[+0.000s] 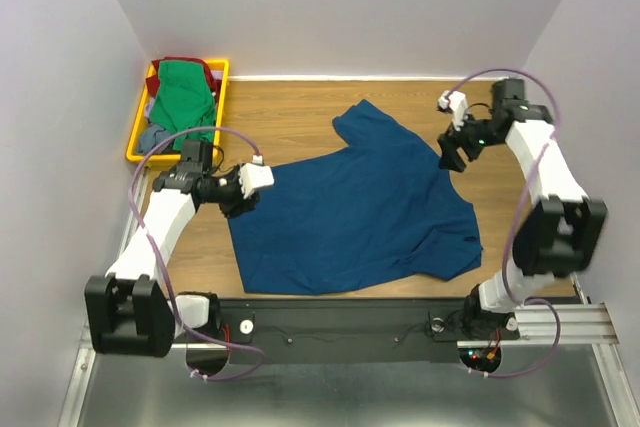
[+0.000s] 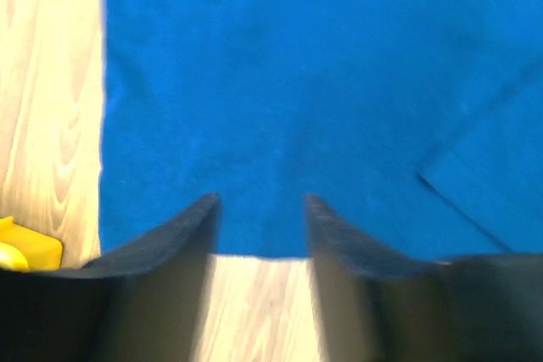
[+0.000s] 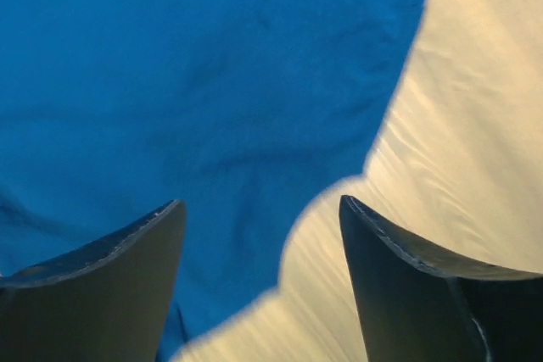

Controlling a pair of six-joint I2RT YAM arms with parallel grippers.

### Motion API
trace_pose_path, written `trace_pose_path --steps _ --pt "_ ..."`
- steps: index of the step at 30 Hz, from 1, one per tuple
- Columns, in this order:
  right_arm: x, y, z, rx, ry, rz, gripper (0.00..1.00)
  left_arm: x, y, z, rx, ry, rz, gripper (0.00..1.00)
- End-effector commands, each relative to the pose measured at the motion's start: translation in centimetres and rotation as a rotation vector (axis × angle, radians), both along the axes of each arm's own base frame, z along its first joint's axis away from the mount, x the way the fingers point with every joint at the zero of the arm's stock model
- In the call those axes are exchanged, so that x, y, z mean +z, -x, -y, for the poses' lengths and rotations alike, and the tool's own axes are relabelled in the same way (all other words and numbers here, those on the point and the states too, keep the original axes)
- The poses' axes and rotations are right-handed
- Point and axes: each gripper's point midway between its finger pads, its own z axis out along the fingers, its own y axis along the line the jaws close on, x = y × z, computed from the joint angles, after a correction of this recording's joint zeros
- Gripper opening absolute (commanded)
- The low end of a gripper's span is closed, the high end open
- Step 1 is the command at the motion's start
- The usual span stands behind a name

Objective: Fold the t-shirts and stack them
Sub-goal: Flatten the tshirt out

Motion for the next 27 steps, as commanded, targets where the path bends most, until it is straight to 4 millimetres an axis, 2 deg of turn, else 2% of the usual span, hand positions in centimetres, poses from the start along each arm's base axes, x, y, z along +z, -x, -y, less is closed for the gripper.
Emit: trace_pose_path --steps 1,2,3,4,5,6,8,9,10,13,15,16,17,18,19,20,21,22,23,25,26,27 --pt "-2.5 -4.1 -2.4 -0.149 -0.116 -0.134 0.67 0.8 -5.3 0.9 0.236 0.133 -0.079 0.49" --pt "-1.9 -4.8 -2.7 -0.142 -0.110 -0.101 0.64 0.5 -5.7 0.8 0.256 0.136 -0.091 0.47" --pt "-3.7 -5.4 -3.4 -0.163 -0.120 -0.157 0.63 0.2 -6.2 0.8 0.280 0.139 -0.107 0.46" --pt "-4.6 -6.0 -3.3 -0.186 -0.100 -0.170 0.60 0.3 -7.3 0.8 0.309 0.151 -0.090 0.46" --pt "-4.7 -7.3 -3.1 -0.219 -0.104 -0.162 0.58 -0.8 -8.0 0.5 0.363 0.142 -0.129 0.45" --pt "-6.6 -7.7 -3.9 -0.218 -0.097 -0.201 0.57 -1.3 -8.4 0.4 0.385 0.137 -0.142 0.45" --pt "-7.5 -9.3 -3.6 -0.265 -0.084 -0.197 0.54 -2.0 -9.5 0.2 0.421 0.126 -0.166 0.42" --pt "-9.6 -9.7 -3.1 -0.313 -0.060 -0.244 0.53 -3.7 -9.7 0.1 0.445 0.106 -0.216 0.41" --pt "-9.9 -10.4 -2.8 -0.331 -0.051 -0.241 0.51 -4.8 -10.3 0.0 0.458 0.093 -0.247 0.41" --pt "-12.9 -10.9 -1.7 -0.390 0.008 -0.280 0.50 -6.8 -11.5 0.3 0.481 0.063 -0.291 0.39" --pt "-13.8 -11.3 -0.9 -0.433 0.042 -0.288 0.50 -7.9 -12.2 0.4 0.498 0.030 -0.305 0.37" --pt "-14.8 -11.3 -0.7 -0.449 0.057 -0.304 0.50 -7.7 -13.4 0.3 0.512 0.025 -0.291 0.35" --pt "-15.2 -11.5 -0.4 -0.461 0.070 -0.305 0.50 -9.4 -13.8 0.2 0.538 0.008 -0.335 0.35" --pt "-15.4 -12.1 0.1 -0.490 0.091 -0.294 0.50 -9.1 -15.4 -0.1 0.561 -0.008 -0.316 0.33" --pt "-16.3 -12.4 0.6 -0.507 0.105 -0.302 0.50 -10.8 -15.7 -0.3 0.578 -0.033 -0.355 0.31" --pt "-16.8 -12.7 0.9 -0.531 0.111 -0.307 0.50 -11.2 -16.4 -0.6 0.597 -0.052 -0.353 0.31" --pt "-16.2 -13.9 1.6 -0.557 0.122 -0.278 0.49 -11.7 -16.9 -0.7 0.606 -0.063 -0.363 0.31" --pt "-16.4 -14.4 1.9 -0.573 0.124 -0.274 0.49 -10.7 -18.9 -0.6 0.615 -0.051 -0.330 0.30" --pt "-17.5 -14.8 2.1 -0.599 0.128 -0.291 0.49 -12.0 -19.6 -0.7 0.629 -0.068 -0.353 0.29" --pt "-18.0 -16.1 2.8 -0.632 0.149 -0.273 0.49 -12.1 -21.2 -0.8 0.644 -0.081 -0.352 0.29" --pt "-16.8 -18.0 2.9 -0.640 0.135 -0.224 0.49 -11.5 -23.8 -0.6 0.655 -0.064 -0.317 0.28" --pt "-18.0 -18.6 3.0 -0.645 0.143 -0.230 0.49 -11.2 -25.0 -0.7 0.666 -0.062 -0.302 0.28"
